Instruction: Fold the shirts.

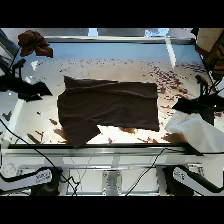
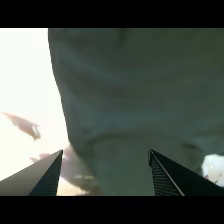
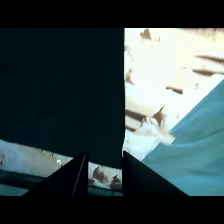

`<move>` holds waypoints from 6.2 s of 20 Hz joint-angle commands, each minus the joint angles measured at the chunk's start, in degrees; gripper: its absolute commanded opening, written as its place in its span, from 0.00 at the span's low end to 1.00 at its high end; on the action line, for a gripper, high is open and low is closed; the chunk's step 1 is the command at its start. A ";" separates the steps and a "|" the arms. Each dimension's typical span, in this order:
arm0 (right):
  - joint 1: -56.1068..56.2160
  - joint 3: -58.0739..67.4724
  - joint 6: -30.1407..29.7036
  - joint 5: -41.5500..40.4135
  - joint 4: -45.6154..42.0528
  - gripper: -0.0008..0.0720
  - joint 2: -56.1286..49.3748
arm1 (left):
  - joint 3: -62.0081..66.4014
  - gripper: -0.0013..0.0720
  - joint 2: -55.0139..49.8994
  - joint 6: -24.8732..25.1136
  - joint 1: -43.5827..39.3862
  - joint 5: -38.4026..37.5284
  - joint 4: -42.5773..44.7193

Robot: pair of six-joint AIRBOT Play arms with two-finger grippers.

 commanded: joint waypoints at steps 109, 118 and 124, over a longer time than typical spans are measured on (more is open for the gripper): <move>-3.50 -2.27 -15.28 -22.56 17.97 0.77 -23.45 | 11.58 0.02 -21.88 -16.00 -38.40 32.70 -8.52; -3.43 -1.44 -23.71 -17.79 37.20 0.77 -29.55 | 11.61 0.02 -33.16 -19.85 -41.20 25.99 -8.59; -1.25 -1.44 -23.58 -15.82 38.16 0.75 -29.64 | 11.61 0.02 -34.29 -19.89 -41.22 26.45 -8.66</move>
